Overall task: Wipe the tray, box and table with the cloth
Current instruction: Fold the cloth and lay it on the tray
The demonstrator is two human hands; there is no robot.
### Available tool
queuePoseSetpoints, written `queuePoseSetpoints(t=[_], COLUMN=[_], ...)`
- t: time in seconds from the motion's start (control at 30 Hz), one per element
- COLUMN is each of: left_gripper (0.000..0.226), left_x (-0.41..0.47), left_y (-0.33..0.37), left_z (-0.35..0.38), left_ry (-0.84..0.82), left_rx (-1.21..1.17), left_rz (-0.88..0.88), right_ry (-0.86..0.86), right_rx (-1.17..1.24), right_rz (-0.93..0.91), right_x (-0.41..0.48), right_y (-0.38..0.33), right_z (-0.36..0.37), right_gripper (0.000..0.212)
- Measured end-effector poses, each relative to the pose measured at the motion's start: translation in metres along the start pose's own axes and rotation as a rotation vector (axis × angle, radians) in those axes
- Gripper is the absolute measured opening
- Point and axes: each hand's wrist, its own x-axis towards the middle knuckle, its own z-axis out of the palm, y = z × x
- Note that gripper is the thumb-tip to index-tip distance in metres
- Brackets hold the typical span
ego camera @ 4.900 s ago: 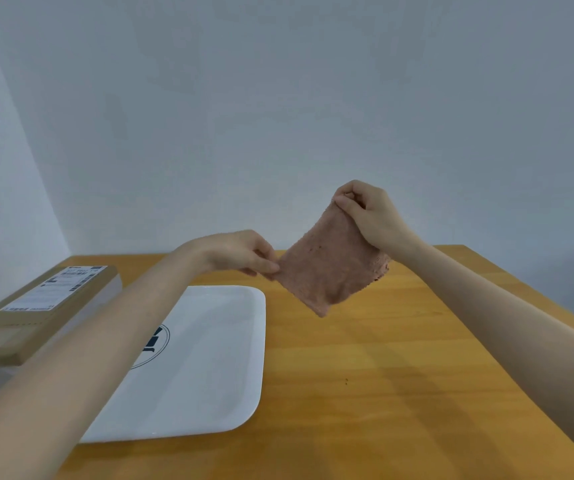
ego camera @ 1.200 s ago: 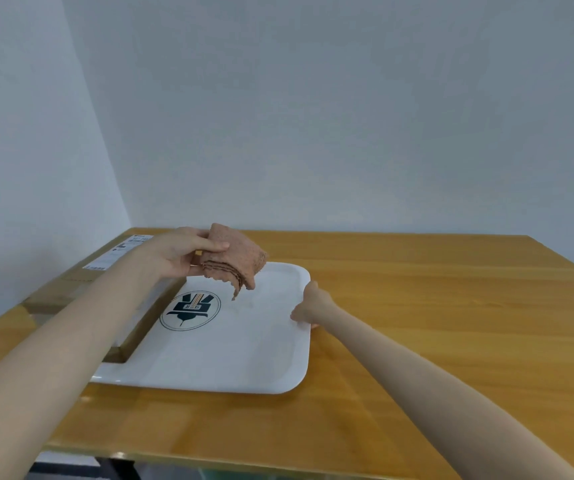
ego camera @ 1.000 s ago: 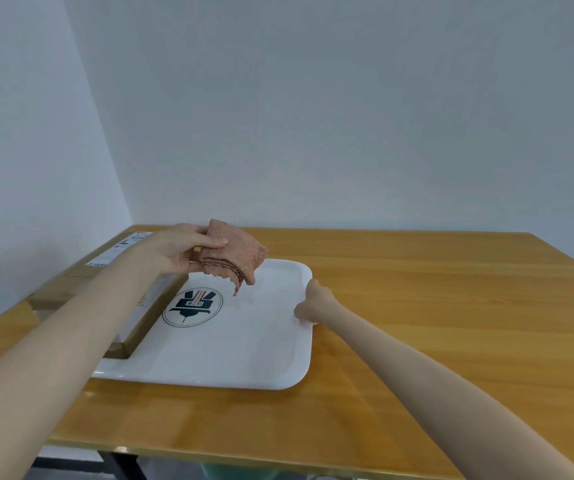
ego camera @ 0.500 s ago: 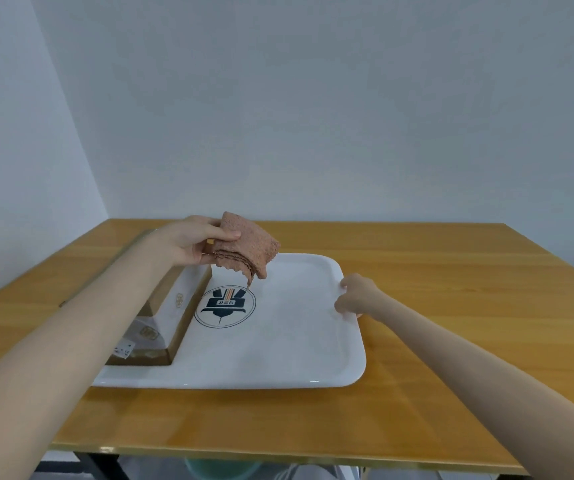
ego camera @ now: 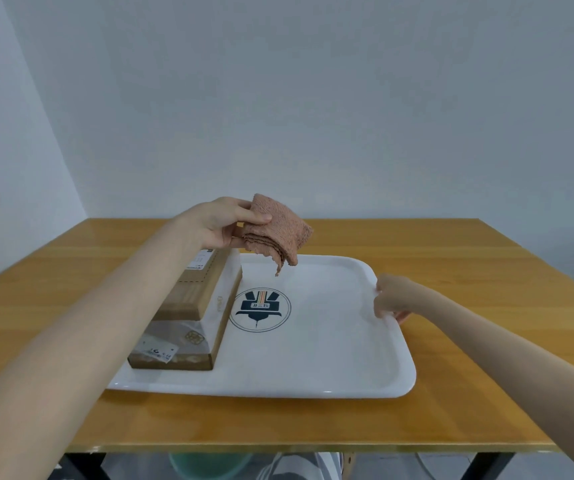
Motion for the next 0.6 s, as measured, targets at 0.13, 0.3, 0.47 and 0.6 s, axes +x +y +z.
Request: queuePoseSetpoints(t=[0.13, 0.3, 0.47, 0.6], left_gripper=[0.008, 0.009, 0.008, 0.011], left_x=[0.000, -0.001, 0.002, 0.004], left_y=[0.003, 0.005, 0.005, 0.000], left_z=[0.008, 0.018, 0.040, 0.060], left_ry=[-0.020, -0.050, -0.111, -0.172], left_rx=[0.010, -0.021, -0.040, -0.107], left_rz=[0.006, 0.001, -0.006, -0.023], right_ry=[-0.020, 0.059, -0.163, -0.440], right_rx=[-0.061, -0.364, 0.872, 1.230], right_rz=[0.056, 0.049, -0.368, -0.574], right_x=[0.003, 0.006, -0.011, -0.026], right_y=[0.022, 0.033, 0.001, -0.016], right_z=[-0.014, -0.023, -0.031, -0.020], right_gripper=[0.048, 0.028, 0.090, 0.064])
